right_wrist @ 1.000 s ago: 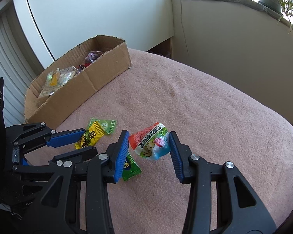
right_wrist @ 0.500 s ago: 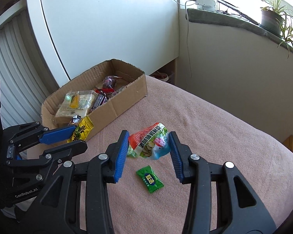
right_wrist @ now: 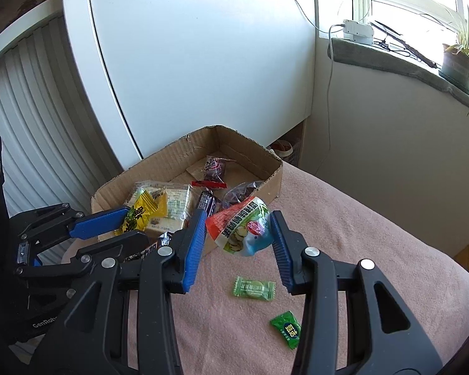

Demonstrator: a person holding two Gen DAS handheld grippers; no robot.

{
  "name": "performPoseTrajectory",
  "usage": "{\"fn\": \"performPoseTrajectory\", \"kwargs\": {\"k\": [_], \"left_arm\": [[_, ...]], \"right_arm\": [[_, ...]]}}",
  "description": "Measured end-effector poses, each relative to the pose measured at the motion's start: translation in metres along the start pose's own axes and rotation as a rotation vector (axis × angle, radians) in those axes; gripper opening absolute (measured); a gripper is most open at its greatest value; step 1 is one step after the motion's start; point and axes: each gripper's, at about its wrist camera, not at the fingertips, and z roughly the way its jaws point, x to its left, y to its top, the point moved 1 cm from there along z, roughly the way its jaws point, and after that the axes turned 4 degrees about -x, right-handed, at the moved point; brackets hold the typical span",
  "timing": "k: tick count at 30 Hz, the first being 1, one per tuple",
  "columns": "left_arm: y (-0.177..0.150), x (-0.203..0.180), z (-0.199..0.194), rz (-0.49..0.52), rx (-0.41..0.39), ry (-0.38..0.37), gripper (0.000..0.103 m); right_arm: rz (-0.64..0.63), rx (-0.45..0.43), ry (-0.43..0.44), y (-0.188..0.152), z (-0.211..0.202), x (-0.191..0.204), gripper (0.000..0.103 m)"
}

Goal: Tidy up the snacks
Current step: 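Carry the yellow candy with the left gripper while the right gripper carries the round candy to the box, then open both grippers to drop the yellow and round candies into the box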

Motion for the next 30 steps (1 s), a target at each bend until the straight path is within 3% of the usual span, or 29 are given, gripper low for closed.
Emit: {"fn": "performPoseTrajectory", "kwargs": {"k": [14,30], "left_arm": [[0.007,0.049,0.012,-0.039,-0.002,0.049,0.025],[0.009,0.065,0.024,-0.061,0.014,0.061,0.026]], "right_arm": [[-0.002,0.031,0.033,0.033,0.055,0.024,0.043],[0.010,0.076,0.074,0.044,0.095,0.034,0.044]]}}
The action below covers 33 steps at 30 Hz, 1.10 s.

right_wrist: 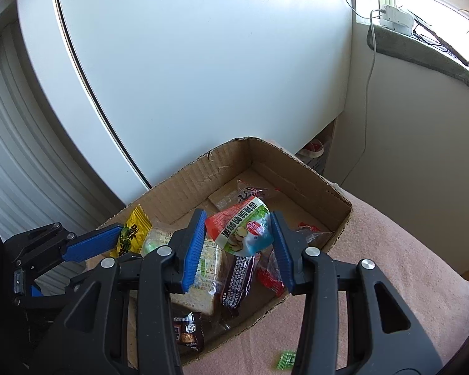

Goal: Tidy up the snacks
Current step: 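Open both grippers to drop the yellow and round candies into the box, then move both open grippers back to the two green candies on the table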

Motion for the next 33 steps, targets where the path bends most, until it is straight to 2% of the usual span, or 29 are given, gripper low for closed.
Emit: {"fn": "performPoseTrajectory", "kwargs": {"k": [6,8,9,11,13,15,21,33], "left_arm": [[-0.001,0.000,-0.002,-0.001,-0.003,0.007,0.026],[-0.001,0.000,-0.003,0.000,-0.004,0.011,0.037],[-0.001,0.000,-0.004,0.000,-0.008,0.009,0.045],[-0.001,0.000,-0.005,0.003,-0.012,0.010,0.051],[-0.002,-0.001,-0.005,0.009,-0.012,0.015,0.063],[-0.002,-0.003,-0.005,0.016,-0.013,0.020,0.070],[-0.002,-0.006,-0.004,0.026,-0.004,0.035,0.071],[-0.002,-0.012,-0.010,0.025,-0.002,0.061,0.076]], "right_arm": [[0.013,-0.005,0.003,0.000,0.001,-0.001,0.048],[0.021,-0.005,0.006,0.001,0.001,-0.002,0.049],[0.022,-0.005,0.000,0.001,0.001,-0.002,0.054],[0.020,-0.013,-0.011,0.002,-0.001,-0.002,0.063],[0.021,-0.023,-0.024,0.002,-0.004,-0.003,0.073],[0.026,-0.032,-0.034,0.002,-0.006,-0.004,0.079],[0.035,-0.053,-0.058,0.003,-0.013,-0.008,0.091],[0.031,-0.065,-0.086,-0.002,-0.031,-0.012,0.092]]}}
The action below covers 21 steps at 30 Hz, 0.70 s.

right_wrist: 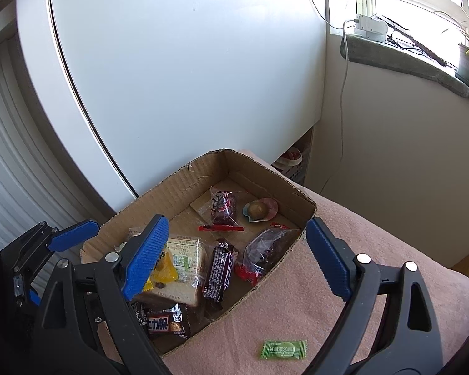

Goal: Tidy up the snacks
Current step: 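Move both open grippers back to the two green candies on the table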

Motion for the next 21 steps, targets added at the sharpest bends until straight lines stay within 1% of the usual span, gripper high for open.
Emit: {"fn": "performPoseTrajectory", "kwargs": {"k": [6,10,15,21], "left_arm": [[-0.002,-0.006,-0.005,0.009,-0.004,-0.004,0.076],[-0.003,-0.012,-0.006,0.016,-0.005,-0.026,0.076],[-0.004,-0.027,-0.006,0.035,-0.008,-0.059,0.076],[-0.007,-0.052,-0.004,0.068,0.004,-0.119,0.075]], "right_arm": [[0.005,-0.013,-0.010,-0.011,-0.022,-0.011,0.092],[0.011,-0.014,-0.019,-0.026,-0.040,-0.027,0.092],[0.011,0.007,-0.050,-0.050,-0.055,-0.048,0.092],[0.004,0.060,-0.045,-0.086,-0.066,-0.073,0.092]]}}
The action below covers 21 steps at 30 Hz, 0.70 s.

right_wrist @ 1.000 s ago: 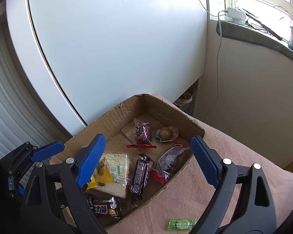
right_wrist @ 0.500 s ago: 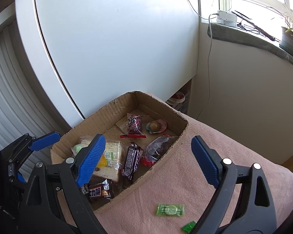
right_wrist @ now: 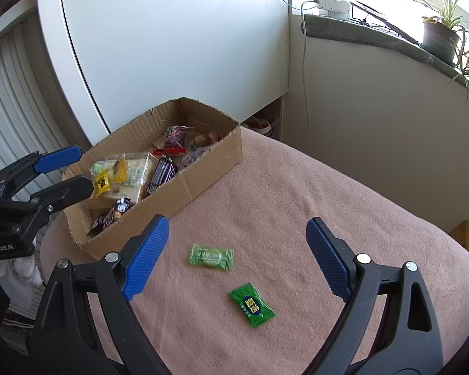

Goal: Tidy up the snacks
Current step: 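Move both open grippers back to the two green candies on the table, then grasp the light green candy with the left gripper while the right gripper grasps the dark green candy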

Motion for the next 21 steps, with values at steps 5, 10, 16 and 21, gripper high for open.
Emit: {"fn": "performPoseTrajectory", "kwargs": {"k": [5,10,16,21], "left_arm": [[-0.002,-0.024,0.007,0.018,0.026,-0.070,0.060],[-0.008,-0.048,0.024,0.020,0.081,-0.154,0.047],[-0.015,-0.072,0.049,0.032,0.150,-0.190,0.040],[-0.022,-0.078,0.071,0.006,0.201,-0.191,0.040]], "right_arm": [[-0.044,0.047,0.016,-0.029,-0.001,-0.008,0.092],[-0.092,0.095,0.044,-0.052,0.004,-0.009,0.075],[-0.098,0.132,0.083,-0.068,0.017,-0.014,0.058],[-0.097,0.134,0.098,-0.073,0.024,-0.017,0.056]]}}
